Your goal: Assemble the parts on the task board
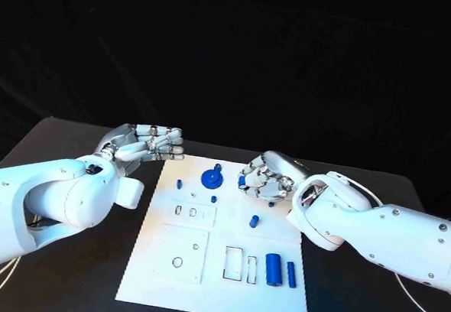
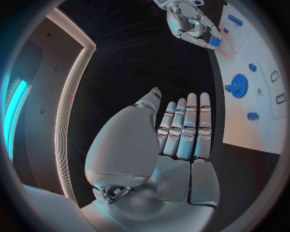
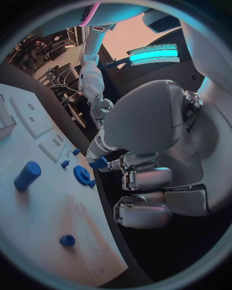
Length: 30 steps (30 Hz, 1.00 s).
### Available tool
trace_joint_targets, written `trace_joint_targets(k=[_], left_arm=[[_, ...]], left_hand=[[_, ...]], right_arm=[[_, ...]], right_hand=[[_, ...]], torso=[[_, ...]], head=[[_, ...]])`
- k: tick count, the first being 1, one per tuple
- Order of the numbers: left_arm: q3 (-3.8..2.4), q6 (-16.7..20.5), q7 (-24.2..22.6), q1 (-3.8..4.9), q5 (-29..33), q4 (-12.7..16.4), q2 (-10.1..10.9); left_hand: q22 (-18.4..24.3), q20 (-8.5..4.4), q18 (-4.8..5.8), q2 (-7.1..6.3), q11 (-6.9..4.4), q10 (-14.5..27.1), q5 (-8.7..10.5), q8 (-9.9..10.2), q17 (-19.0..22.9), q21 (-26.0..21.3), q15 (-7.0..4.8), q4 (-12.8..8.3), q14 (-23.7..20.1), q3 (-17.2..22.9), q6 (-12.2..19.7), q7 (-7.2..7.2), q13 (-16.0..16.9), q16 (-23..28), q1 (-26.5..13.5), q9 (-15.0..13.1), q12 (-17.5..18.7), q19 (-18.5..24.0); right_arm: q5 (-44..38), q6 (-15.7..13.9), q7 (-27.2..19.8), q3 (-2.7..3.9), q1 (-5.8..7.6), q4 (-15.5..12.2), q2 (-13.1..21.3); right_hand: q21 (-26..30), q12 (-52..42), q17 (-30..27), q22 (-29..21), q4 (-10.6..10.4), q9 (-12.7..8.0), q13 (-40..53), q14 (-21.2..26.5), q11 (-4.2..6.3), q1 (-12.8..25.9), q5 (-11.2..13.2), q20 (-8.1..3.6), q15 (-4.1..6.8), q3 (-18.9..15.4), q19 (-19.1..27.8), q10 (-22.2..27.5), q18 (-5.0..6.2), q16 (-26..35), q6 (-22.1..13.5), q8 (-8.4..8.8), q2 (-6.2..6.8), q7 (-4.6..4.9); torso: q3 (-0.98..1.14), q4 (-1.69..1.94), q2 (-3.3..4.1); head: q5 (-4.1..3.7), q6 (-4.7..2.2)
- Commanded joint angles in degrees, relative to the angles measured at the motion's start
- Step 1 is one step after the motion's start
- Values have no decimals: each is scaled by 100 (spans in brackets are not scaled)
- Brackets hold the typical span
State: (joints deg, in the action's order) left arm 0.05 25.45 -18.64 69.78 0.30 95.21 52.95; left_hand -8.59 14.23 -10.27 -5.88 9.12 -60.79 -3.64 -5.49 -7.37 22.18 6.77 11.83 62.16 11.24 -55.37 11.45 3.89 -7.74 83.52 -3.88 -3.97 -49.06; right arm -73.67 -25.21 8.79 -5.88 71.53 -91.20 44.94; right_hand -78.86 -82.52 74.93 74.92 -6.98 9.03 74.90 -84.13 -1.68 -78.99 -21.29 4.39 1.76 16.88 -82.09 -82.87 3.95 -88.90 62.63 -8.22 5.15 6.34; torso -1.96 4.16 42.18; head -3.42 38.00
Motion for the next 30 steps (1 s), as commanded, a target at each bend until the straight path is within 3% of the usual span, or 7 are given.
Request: trace_joint_targets(k=[1, 3, 14, 30], left_arm=[[1, -111, 6, 5, -27, -32, -38], [3, -106, 14, 4, -27, -58, -56], [7, -114, 24, 4, -27, -91, -108], [7, -120, 30, 4, -27, -68, -99]], left_hand=[[10, 7, -25, 12, 2, -20, 25, 29, -7, 35, 21, -32, 23, 3, -1, 17, -3, 23, 61, 7, 15, -28], [10, 7, -25, 12, 2, -20, 25, 29, -7, 35, 21, -32, 23, 3, -1, 17, -3, 23, 61, 7, 15, -28], [10, 7, -25, 12, 2, -20, 25, 29, -7, 35, 21, -32, 23, 3, -1, 17, -3, 23, 61, 7, 15, -28], [10, 7, -25, 12, 2, -20, 25, 29, -7, 35, 21, -32, 23, 3, -1, 17, -3, 23, 61, 7, 15, -28]], right_arm=[[-611, 176, 345, -15, -58, -69, -132], [-779, 211, 406, -26, -111, -82, -286], [-1385, 366, 598, -84, -341, 93, -911], [-1641, 523, 734, -118, -458, 333, -1204]], right_hand=[[-27, -38, 1273, 509, -10, 44, 624, -534, -12, 55, -9, -12, 23, 16, -28, -39, -90, -27, 18, -35, -7, 3], [-22, -38, 1273, 505, -11, 45, 625, -534, -11, 63, -13, -12, 23, 20, -24, -39, -89, -27, 17, -35, -7, 2], [-39, -40, 1292, 522, -15, 46, 628, -538, -11, 81, -17, -12, 24, 32, -37, -41, -93, -33, 16, -36, -13, 1], [-39, -45, 1297, 527, -30, 48, 635, -539, -13, 143, -23, -11, 23, 37, -40, -46, -94, -35, 9, -36, 0, 3]], torso=[[-10, 28, -40], [-11, 19, -52], [-7, 20, -35], [-5, 23, -39]], head=[[46, 7], [108, 28], [204, 51], [238, 154]])
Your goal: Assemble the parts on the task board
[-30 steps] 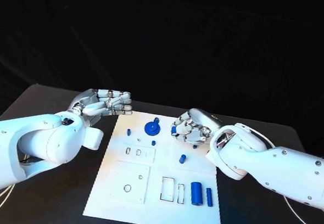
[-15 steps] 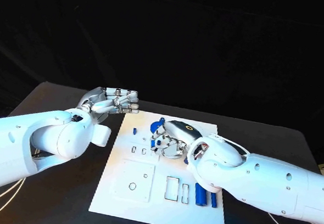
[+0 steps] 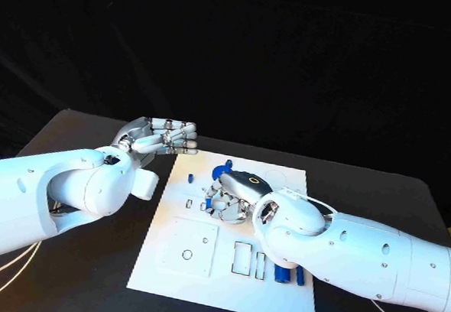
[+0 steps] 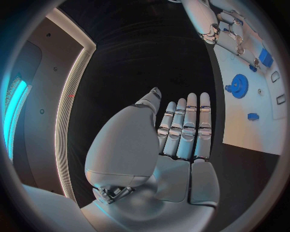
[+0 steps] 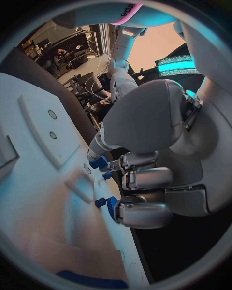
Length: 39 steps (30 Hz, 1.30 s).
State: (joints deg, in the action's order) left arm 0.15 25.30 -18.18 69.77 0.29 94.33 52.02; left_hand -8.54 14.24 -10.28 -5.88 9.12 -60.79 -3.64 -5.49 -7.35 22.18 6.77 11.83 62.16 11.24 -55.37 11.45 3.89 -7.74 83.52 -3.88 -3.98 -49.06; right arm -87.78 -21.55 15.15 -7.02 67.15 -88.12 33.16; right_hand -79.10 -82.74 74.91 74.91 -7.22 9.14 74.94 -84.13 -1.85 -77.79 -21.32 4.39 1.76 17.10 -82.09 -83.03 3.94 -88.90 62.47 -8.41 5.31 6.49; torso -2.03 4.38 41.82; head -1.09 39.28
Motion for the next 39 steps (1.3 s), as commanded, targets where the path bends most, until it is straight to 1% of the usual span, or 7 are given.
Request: trace_joint_targets(k=[1, 4, 6, 8, 21, 30, 39], left_arm=[[-4, -105, -17, 4, -26, 20, -6], [-4, -106, -17, 4, -27, 22, -4], [-4, -107, -16, 4, -27, 23, -1], [-4, -108, -16, 4, -27, 23, 1], [-4, -115, -10, 4, -30, 30, 9], [-4, -120, -7, 4, -32, 31, 11], [-4, -120, -2, 4, -32, 30, 14]], left_hand=[[6, 6, -25, 12, 2, -20, 25, 29, -8, 35, 21, -33, 23, 3, -1, 17, -3, 23, 61, 7, 15, -28], [6, 6, -25, 12, 2, -20, 25, 29, -8, 35, 21, -33, 23, 3, -1, 17, -3, 23, 61, 7, 15, -28], [6, 6, -25, 12, 2, -20, 25, 29, -8, 35, 21, -33, 23, 3, -1, 17, -3, 23, 61, 7, 15, -28], [6, 6, -25, 12, 2, -20, 25, 29, -8, 35, 21, -33, 23, 3, -1, 17, -3, 23, 61, 7, 15, -28], [6, 6, -25, 12, 2, -20, 25, 29, -8, 35, 21, -33, 23, 3, -1, 17, -3, 23, 61, 7, 15, -28], [6, 6, -25, 12, 2, -20, 25, 29, -8, 35, 21, -33, 23, 3, -1, 17, -3, 23, 61, 7, 15, -28], [6, 6, -25, 12, 2, -20, 25, 29, -8, 35, 21, -33, 23, 3, -1, 17, -3, 23, 61, 7, 15, -28]], right_arm=[[-239, 163, 101, -4, -26, 38, -35], [-261, 191, 114, -5, -43, 81, -57], [-269, 212, 127, -7, -51, 107, -66], [-274, 235, 142, -8, -57, 131, -75], [-330, 278, 197, -13, -89, 255, -132], [-344, 266, 204, -14, -100, 280, -165], [-348, 260, 200, -14, -106, 294, -175]], right_hand=[[-10, -21, 1298, 524, -8, 38, 629, -539, 4, 36, -21, -11, 24, 15, -37, -28, -92, -35, 25, -17, -11, -12], [-11, -25, 1299, 526, -10, 39, 634, -539, 4, 49, -22, -11, 24, 14, -38, -31, -93, -35, 24, -17, -4, -12], [-11, -25, 1299, 526, -10, 39, 634, -539, 4, 49, -22, -11, 24, 14, -38, -31, -93, -35, 24, -17, -4, -12], [-10, -24, 1300, 526, -13, 39, 633, -540, 3, 59, -22, -11, 24, 14, -37, -30, -92, -36, 23, -17, -2, -12], [2, -19, 1290, 519, -25, 40, 628, -537, 1, 110, -12, -10, 22, 8, -31, -24, -90, -33, 15, -15, 15, -10], [18, -11, 1287, 514, -39, 42, 620, -537, -7, 218, 95, -5, 15, -27, -25, -14, -87, -31, -13, -8, 73, -1], [29, 11, 1285, 512, -38, 34, 596, -536, -21, 279, 52, 2, 5, -67, -21, 11, -85, -30, -62, 16, 130, 18]], torso=[[2, 1, -3], [1, 4, -2], [2, 2, -3], [3, -1, -3], [1, 3, -4], [1, 1, -5], [1, 2, -2]], head=[[6, 27], [17, 38], [38, 66], [30, 80], [24, 79], [35, 73], [41, 72]])
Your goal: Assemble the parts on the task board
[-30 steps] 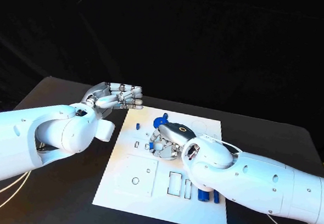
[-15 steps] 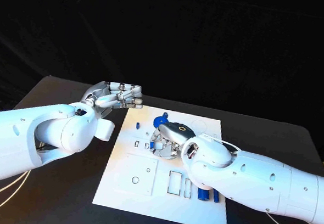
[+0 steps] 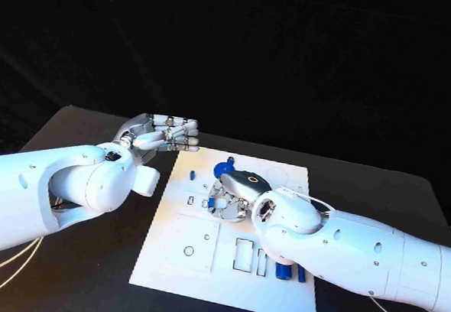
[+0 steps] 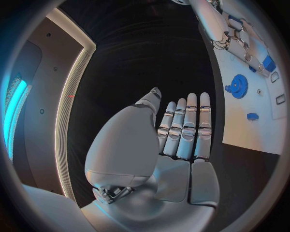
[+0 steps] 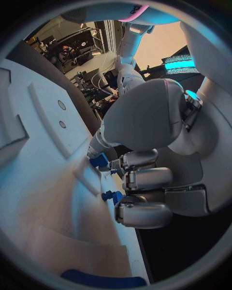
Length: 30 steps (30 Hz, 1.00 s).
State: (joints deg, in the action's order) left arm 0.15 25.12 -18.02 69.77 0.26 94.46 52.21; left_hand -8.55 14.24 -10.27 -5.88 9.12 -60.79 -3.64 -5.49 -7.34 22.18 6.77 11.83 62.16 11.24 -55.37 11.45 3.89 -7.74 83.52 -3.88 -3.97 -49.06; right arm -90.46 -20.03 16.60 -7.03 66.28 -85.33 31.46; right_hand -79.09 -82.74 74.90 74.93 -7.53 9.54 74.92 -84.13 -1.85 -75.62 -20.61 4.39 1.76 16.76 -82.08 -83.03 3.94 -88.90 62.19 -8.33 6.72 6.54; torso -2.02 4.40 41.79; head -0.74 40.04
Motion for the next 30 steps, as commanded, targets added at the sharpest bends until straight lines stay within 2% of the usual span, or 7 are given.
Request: trace_joint_targets(k=[1, 6, 13, 26, 30], left_arm=[[-4, -103, -17, 4, -29, 17, -4], [-4, -104, -15, 4, -29, 17, -3], [-4, -109, -9, 4, -29, 14, -2], [-4, -101, -8, 4, -29, 12, 0], [-4, -101, -5, 4, -29, 10, 2]], left_hand=[[6, 6, -26, 12, 2, -20, 25, 29, -10, 35, 21, -33, 23, 3, -1, 17, -3, 23, 61, 7, 15, -28], [6, 6, -26, 12, 2, -20, 25, 29, -10, 35, 21, -33, 23, 3, -1, 17, -3, 23, 61, 7, 15, -28], [7, 4, -26, 20, -1, -26, 28, 37, -15, 40, 19, -52, 29, 9, -8, 14, -4, 34, 74, 5, 18, -31], [7, 4, -26, 20, -1, -26, 28, 37, -15, 40, 19, -52, 29, 9, -8, 14, -4, 34, 74, 5, 18, -31], [7, 4, -26, 20, -1, -26, 28, 37, -15, 40, 19, -52, 29, 9, -8, 14, -4, 34, 74, 5, 18, -31]], right_arm=[[-82, 108, 57, -12, -20, 17, -5], [-88, 83, 57, -13, -20, 16, -5], [-96, -37, 31, -13, -20, 8, -9], [-97, -110, 27, -13, -20, 10, -19], [-96, -162, 12, -13, -20, -10, -12]], right_hand=[[32, 17, 1282, 508, -7, -7, 591, -535, -23, 67, -23, 2, 3, -35, -19, 16, -85, -29, -41, 11, -8, 15], [57, 62, 1269, 492, 1, -21, 541, -532, -43, 90, -45, 12, -11, -50, -5, 64, -80, -24, -108, 46, 18, 41], [96, 123, 1258, 475, 16, -88, 476, -529, -142, 147, -51, 66, -90, -80, 15, 142, -76, -19, -380, 204, 89, 157], [142, 172, 1227, 448, 4, -103, 418, -521, -181, 222, 8, 108, -128, -149, 40, 203, -65, -7, -438, 241, 156, 191], [177, 205, 1209, 430, -31, -119, 379, -516, -203, 332, -35, 136, -150, -289, 57, 247, -56, 0, -511, 282, 252, 209]], torso=[[0, 0, 2], [2, -1, 1], [0, -1, 0], [1, -1, 1], [3, 1, 2]], head=[[5, -4], [6, -10], [-1, -20], [-18, -38], [-20, -47]])
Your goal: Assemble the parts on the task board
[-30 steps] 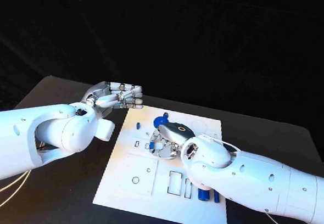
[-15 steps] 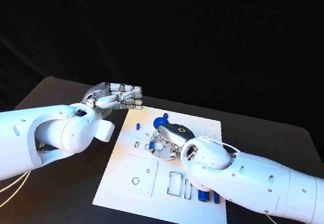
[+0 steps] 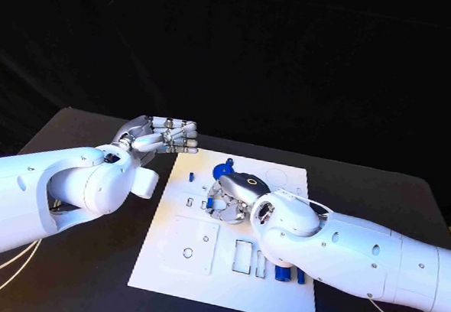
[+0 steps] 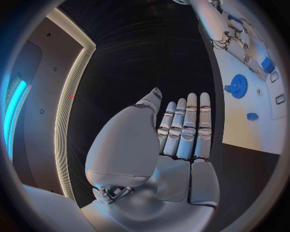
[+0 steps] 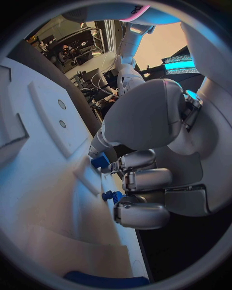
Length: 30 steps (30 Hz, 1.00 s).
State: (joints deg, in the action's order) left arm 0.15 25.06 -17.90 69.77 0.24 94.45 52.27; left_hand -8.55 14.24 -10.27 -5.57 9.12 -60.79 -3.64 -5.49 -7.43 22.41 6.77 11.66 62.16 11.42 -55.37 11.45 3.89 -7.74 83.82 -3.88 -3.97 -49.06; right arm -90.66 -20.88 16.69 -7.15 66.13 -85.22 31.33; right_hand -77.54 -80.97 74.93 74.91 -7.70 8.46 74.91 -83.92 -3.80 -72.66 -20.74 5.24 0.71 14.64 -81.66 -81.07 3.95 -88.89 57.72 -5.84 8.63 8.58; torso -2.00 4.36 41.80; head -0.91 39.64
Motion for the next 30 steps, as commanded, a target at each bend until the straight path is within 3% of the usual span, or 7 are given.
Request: trace_joint_targets(k=[1, 11, 20, 22, 24, 26, 30], left_arm=[[-4, -94, -16, 4, -27, 10, -3], [-3, -112, 207, 4, -372, -56, -7], [-3, -710, 1437, 5, -1707, -294, -56], [-4, -1013, 1917, 8, -2279, -387, -93], [-5, -1348, 2442, 18, -2937, -495, -155], [-6, -1589, 2816, 50, -3466, -573, -218], [-7, -2011, 3543, 151, -4563, -700, -377]], left_hand=[[7, 4, -26, -10, 0, -25, 28, 39, -7, 18, 19, -37, 31, -9, -8, 16, -4, 37, 43, 5, 19, -31], [-57, -89, -36, -23, -59, -178, 30, 56, -109, 190, -82, -33, 387, -67, -70, -17, 16, -93, -42, -3, -24, -267], [-483, -596, -30, -49, -386, -1237, 6, -114, -636, 1090, -486, 253, 1460, -287, -588, -243, 251, -637, -442, -88, -429, -1316], [-650, -725, -42, 2, -529, -1543, 16, -161, -968, 1404, -662, 417, 2284, -356, -690, -347, 384, -1193, -657, -121, -627, -1598], [-1432, -989, 39, 44, -762, -1810, 11, -290, -3539, 2311, -862, 478, 2477, -419, -911, -477, 693, -4092, -857, -238, -956, -2030], [-3500, -1088, 312, 69, -815, -1976, -7, -366, -5569, 3875, -948, 449, 2584, -463, -996, -600, 1065, -6007, -994, -349, -1350, -2607], [-6031, -1189, 661, 116, -905, -1842, 5, -560, -7450, 5665, -1028, 463, 2635, -511, -1081, -709, 2243, -7618, -1261, -692, -2497, -3240]], right_arm=[[-75, -122, -3, -1, -4, -29, 4], [177, -1099, -452, 15, 13, -348, 282], [1894, -1123, -1575, 59, 282, -1040, 1172], [2493, -1034, -1755, 63, 392, -1173, 1449], [3108, -959, -1879, 66, 537, -1297, 1794], [3395, -939, -1917, 67, 631, -1349, 2007], [3701, -921, -1921, 68, 762, -1392, 2359]], right_hand=[[31, 42, 1203, 428, -33, -18, 362, -535, -16, 83, -13, 60, -53, -148, 19, 70, -55, 1, -105, 54, 99, 14], [238, 214, 1069, 316, -430, -106, 133, -500, -147, -62, -10, 164, -164, -1403, 118, 305, -13, 59, -588, 191, 136, 151], [1020, 542, 369, -238, -709, -85, -267, -304, -109, -543, 113, 154, -132, -1636, 573, 670, 164, 392, -455, 50, -108, 109], [1085, 581, 325, -278, -711, -78, -314, -294, -90, -571, 71, 139, -116, -1631, 599, 702, 173, 426, -415, 19, -157, 91], [1107, 587, 311, -287, -710, -72, -324, -296, -75, -587, 14, 125, -100, -1628, 594, 697, 173, 441, -381, -9, -204, 75], [1118, 582, 301, -292, -715, -67, -321, -296, -67, -580, -17, 118, -92, -1635, 591, 684, 173, 450, -356, -29, -220, 65], [1111, 560, 299, -281, -712, -59, -301, -300, -52, -583, -47, 107, -80, -1645, 572, 652, 169, 457, -321, -57, -234, 50]], torso=[[0, 6, 1], [8, -8, -16], [40, -58, -110], [48, -83, -146], [61, -103, -186], [70, -120, -213], [82, -150, -261]], head=[[-4, -7], [4, -32], [53, -34], [78, -9], [107, 10], [117, 14], [160, 41]])
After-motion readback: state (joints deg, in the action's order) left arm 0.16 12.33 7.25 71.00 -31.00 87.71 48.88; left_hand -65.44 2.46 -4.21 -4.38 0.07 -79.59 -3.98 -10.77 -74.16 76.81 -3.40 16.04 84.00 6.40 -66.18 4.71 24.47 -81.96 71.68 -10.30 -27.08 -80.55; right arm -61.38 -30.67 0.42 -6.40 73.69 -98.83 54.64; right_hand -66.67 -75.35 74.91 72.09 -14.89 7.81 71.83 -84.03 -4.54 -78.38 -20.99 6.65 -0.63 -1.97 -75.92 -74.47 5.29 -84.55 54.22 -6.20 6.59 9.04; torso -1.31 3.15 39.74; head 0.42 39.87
